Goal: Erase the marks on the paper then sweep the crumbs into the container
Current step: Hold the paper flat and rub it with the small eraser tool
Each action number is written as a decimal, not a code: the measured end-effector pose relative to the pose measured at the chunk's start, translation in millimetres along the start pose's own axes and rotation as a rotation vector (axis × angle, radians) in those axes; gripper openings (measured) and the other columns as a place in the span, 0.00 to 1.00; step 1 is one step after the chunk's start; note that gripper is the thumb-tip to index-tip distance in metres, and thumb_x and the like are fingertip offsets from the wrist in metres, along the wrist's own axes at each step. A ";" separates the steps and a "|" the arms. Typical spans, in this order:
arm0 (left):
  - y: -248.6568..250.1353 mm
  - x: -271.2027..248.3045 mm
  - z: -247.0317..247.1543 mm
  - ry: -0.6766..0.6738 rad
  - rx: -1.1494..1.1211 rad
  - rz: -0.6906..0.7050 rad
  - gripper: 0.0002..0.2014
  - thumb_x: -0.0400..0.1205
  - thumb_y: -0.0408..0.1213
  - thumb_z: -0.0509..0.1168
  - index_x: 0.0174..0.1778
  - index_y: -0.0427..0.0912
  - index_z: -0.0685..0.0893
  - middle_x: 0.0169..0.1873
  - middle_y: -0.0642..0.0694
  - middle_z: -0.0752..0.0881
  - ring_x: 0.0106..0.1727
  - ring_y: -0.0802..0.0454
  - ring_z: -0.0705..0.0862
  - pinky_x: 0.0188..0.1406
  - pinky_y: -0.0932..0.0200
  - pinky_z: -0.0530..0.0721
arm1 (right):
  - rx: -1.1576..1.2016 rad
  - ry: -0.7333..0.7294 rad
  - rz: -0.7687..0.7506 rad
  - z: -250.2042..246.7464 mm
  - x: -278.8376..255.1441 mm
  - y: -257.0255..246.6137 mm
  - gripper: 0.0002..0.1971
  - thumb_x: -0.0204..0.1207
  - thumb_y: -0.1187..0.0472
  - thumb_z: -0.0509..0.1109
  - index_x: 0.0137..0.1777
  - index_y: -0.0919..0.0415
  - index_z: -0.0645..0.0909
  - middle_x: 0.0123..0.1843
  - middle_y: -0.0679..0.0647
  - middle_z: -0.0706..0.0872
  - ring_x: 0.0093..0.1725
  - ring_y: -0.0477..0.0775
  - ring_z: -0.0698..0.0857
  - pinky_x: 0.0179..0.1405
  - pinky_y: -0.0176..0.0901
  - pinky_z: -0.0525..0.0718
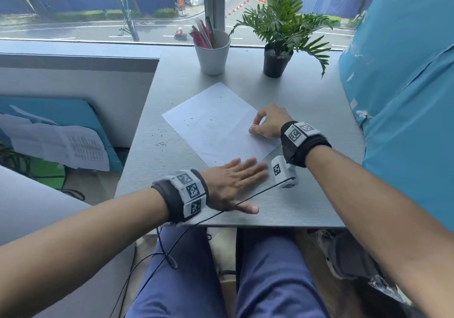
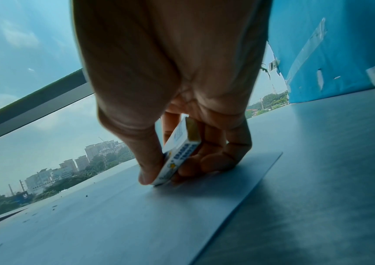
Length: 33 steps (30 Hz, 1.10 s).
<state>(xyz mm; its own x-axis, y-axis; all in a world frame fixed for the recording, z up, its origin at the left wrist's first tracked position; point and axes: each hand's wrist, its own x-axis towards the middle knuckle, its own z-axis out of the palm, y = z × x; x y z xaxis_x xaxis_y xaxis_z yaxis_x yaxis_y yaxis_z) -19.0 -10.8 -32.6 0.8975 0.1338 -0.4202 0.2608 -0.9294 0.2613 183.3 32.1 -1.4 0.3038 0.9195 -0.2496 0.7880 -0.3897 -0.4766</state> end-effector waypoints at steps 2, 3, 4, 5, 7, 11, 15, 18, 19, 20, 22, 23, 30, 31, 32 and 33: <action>3.6 -5.8 0.4 -0.015 -0.061 0.091 0.41 0.86 0.65 0.49 0.89 0.48 0.40 0.87 0.49 0.37 0.87 0.51 0.34 0.84 0.49 0.34 | 0.003 0.004 -0.007 0.0 -1.1 -0.1 0.09 0.72 0.54 0.78 0.47 0.58 0.90 0.44 0.53 0.84 0.50 0.49 0.78 0.48 0.34 0.71; -1.5 -8.9 -2.5 0.004 -0.126 0.099 0.40 0.87 0.63 0.50 0.89 0.49 0.41 0.87 0.51 0.38 0.87 0.53 0.35 0.84 0.49 0.35 | -0.001 0.006 -0.015 0.1 -1.5 0.0 0.09 0.72 0.54 0.78 0.48 0.59 0.89 0.45 0.53 0.84 0.50 0.49 0.77 0.48 0.34 0.71; -10.2 -11.3 -6.7 0.046 -0.179 0.069 0.39 0.87 0.62 0.51 0.89 0.50 0.41 0.87 0.51 0.38 0.87 0.53 0.37 0.85 0.48 0.37 | -0.006 0.008 -0.024 0.4 -1.5 0.3 0.10 0.73 0.54 0.77 0.49 0.59 0.89 0.45 0.53 0.84 0.51 0.49 0.76 0.49 0.33 0.71; -22.5 -12.9 -11.5 0.105 -0.203 -0.003 0.40 0.87 0.61 0.53 0.89 0.50 0.41 0.87 0.50 0.38 0.87 0.52 0.38 0.86 0.44 0.39 | -0.009 0.009 -0.031 0.6 -1.6 0.5 0.10 0.73 0.55 0.77 0.49 0.60 0.89 0.45 0.53 0.84 0.51 0.49 0.76 0.49 0.33 0.71; -51.5 -15.7 -22.0 0.179 -0.196 -0.216 0.46 0.84 0.62 0.60 0.89 0.49 0.40 0.87 0.48 0.37 0.88 0.49 0.40 0.86 0.37 0.46 | -0.006 0.009 -0.041 0.5 -2.0 0.9 0.10 0.73 0.55 0.77 0.50 0.61 0.89 0.46 0.53 0.83 0.51 0.49 0.76 0.48 0.34 0.71; -89.7 -23.7 -30.3 0.084 -0.188 -0.513 0.63 0.65 0.79 0.65 0.87 0.57 0.36 0.86 0.50 0.31 0.86 0.44 0.32 0.82 0.28 0.39 | -0.003 0.010 -0.042 1.2 -2.9 -0.1 0.11 0.73 0.57 0.77 0.52 0.62 0.88 0.47 0.53 0.83 0.51 0.51 0.78 0.48 0.35 0.72; -94.9 -23.5 -23.9 0.079 -0.206 -0.540 0.68 0.58 0.83 0.66 0.86 0.63 0.34 0.85 0.53 0.28 0.85 0.44 0.28 0.80 0.27 0.33 | -0.017 0.097 -0.087 14.1 -4.3 -7.4 0.09 0.68 0.57 0.79 0.46 0.57 0.86 0.46 0.53 0.84 0.56 0.55 0.83 0.57 0.41 0.80; -96.1 -22.2 -22.6 0.083 -0.235 -0.567 0.69 0.56 0.83 0.68 0.85 0.64 0.33 0.84 0.52 0.27 0.84 0.45 0.26 0.81 0.30 0.31 | -0.018 0.022 -0.194 26.3 -10.2 -26.1 0.07 0.64 0.58 0.81 0.41 0.56 0.90 0.37 0.50 0.85 0.45 0.51 0.86 0.51 0.38 0.82; -96.3 -21.8 -22.5 0.081 -0.240 -0.573 0.70 0.56 0.83 0.68 0.85 0.65 0.33 0.84 0.52 0.26 0.84 0.45 0.26 0.81 0.31 0.30 | -0.010 0.029 -0.200 27.0 -9.1 -30.9 0.06 0.64 0.59 0.81 0.40 0.55 0.90 0.34 0.49 0.85 0.43 0.50 0.87 0.49 0.37 0.84; -96.4 -21.4 -22.3 0.076 -0.245 -0.579 0.70 0.55 0.83 0.68 0.84 0.66 0.32 0.84 0.52 0.26 0.84 0.45 0.26 0.81 0.31 0.30 | 0.009 0.056 -0.180 26.9 -7.5 -34.8 0.04 0.64 0.59 0.80 0.39 0.55 0.90 0.34 0.48 0.85 0.43 0.50 0.88 0.50 0.38 0.85; -96.8 -20.5 -22.8 0.066 -0.251 -0.587 0.71 0.54 0.84 0.68 0.84 0.67 0.32 0.84 0.52 0.25 0.84 0.45 0.25 0.81 0.30 0.30 | 0.031 0.101 -0.159 28.0 -7.4 -39.8 0.03 0.64 0.60 0.79 0.39 0.54 0.91 0.36 0.49 0.88 0.46 0.52 0.89 0.53 0.41 0.86; -97.2 -20.4 -23.6 0.059 -0.250 -0.588 0.71 0.53 0.84 0.68 0.84 0.67 0.31 0.83 0.52 0.25 0.84 0.45 0.25 0.80 0.30 0.30 | 0.021 0.088 -0.180 32.3 -10.8 -42.1 0.04 0.65 0.60 0.79 0.39 0.55 0.91 0.38 0.50 0.90 0.46 0.51 0.89 0.53 0.42 0.87; -96.5 -19.2 -24.2 0.051 -0.273 -0.589 0.72 0.54 0.83 0.69 0.84 0.66 0.31 0.83 0.52 0.24 0.84 0.44 0.24 0.80 0.28 0.31 | -0.039 -0.003 -0.268 29.5 -17.8 -44.8 0.05 0.67 0.57 0.78 0.42 0.56 0.93 0.42 0.51 0.93 0.46 0.49 0.89 0.53 0.40 0.85; -96.5 -18.8 -23.6 0.058 -0.274 -0.594 0.72 0.54 0.83 0.69 0.84 0.66 0.31 0.83 0.52 0.24 0.84 0.44 0.24 0.80 0.28 0.31 | -0.034 0.041 -0.237 27.2 -14.5 -42.9 0.06 0.66 0.57 0.78 0.42 0.56 0.93 0.42 0.51 0.92 0.46 0.49 0.89 0.54 0.39 0.85; -97.1 -18.6 -23.4 0.057 -0.268 -0.596 0.72 0.53 0.84 0.69 0.84 0.66 0.31 0.83 0.52 0.24 0.83 0.44 0.24 0.80 0.27 0.31 | -0.040 0.040 -0.243 30.6 -17.0 -43.9 0.05 0.67 0.58 0.78 0.41 0.55 0.92 0.42 0.50 0.92 0.46 0.48 0.89 0.53 0.38 0.85; -97.7 -18.5 -23.7 0.048 -0.265 -0.595 0.72 0.53 0.84 0.68 0.84 0.65 0.30 0.82 0.52 0.23 0.83 0.44 0.24 0.80 0.27 0.32 | -0.055 -0.002 -0.289 37.6 -24.7 -48.4 0.04 0.67 0.59 0.78 0.41 0.55 0.92 0.42 0.49 0.92 0.45 0.47 0.89 0.51 0.38 0.86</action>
<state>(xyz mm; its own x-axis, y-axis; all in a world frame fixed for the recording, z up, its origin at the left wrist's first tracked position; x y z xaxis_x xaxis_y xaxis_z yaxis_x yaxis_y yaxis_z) -52.7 85.6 -29.8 0.5861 0.6198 -0.5218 0.7913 -0.5764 0.2040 117.5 26.3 -3.8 0.0617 0.9918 -0.1123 0.8697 -0.1086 -0.4815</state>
